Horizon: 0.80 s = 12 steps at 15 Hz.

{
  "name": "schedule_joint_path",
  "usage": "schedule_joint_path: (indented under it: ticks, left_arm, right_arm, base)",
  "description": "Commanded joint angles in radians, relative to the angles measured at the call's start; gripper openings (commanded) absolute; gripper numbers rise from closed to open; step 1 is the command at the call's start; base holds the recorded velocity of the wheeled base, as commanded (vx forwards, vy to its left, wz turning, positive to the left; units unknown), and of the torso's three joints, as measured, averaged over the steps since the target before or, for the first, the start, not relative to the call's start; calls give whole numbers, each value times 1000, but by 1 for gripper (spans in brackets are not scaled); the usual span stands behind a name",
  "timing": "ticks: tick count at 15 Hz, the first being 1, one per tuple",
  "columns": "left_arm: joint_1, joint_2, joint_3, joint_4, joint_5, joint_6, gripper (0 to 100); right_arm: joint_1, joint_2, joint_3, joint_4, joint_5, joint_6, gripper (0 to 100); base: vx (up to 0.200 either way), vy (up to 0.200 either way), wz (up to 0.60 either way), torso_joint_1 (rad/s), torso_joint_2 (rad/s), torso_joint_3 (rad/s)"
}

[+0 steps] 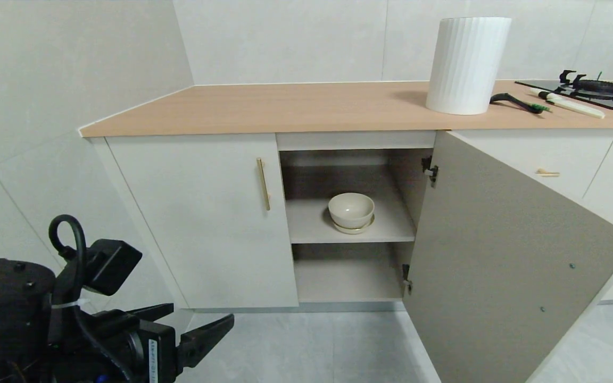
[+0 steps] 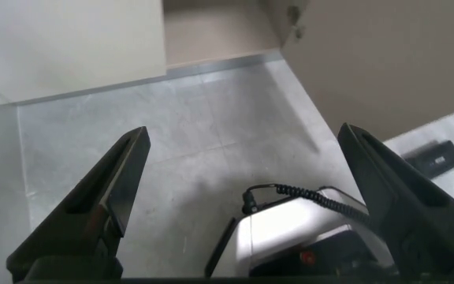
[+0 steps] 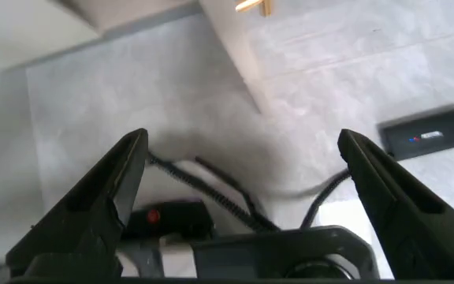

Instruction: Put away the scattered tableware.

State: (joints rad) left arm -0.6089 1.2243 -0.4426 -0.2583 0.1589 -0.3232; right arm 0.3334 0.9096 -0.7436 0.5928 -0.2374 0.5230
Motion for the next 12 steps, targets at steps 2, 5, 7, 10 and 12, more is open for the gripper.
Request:
schedule_joint_path:
  ticks: [2,5,7,10,12]
  left_arm:
    - [0,3,-1,-1,-1,0,100]
    - [0,1,-2,-1,-1,0,100]
    - [0,3,-2,-1,-1,0,100]
    - [0,3,-2,-1,-1,0,100]
    - [0,3,-4,-1,-1,0,100]
  right_arm:
    - [-272,117,-34,-114,-25,-6,100]
    - [-382,178,-56,-134,-31,-66,100]
    - [-436,290,-53,-229,-29,-72,100]
    - [-464,423,-59,-314,46,-77,100]
    - [-464,468,-77,-326,141,-77,100]
  base:
    - [0,0,0,0,0,0]
    - [0,0,0,0,0,0]
    - [0,0,0,0,0,0]
    - [0,0,0,0,0,0]
    - [0,0,0,0,0,0]
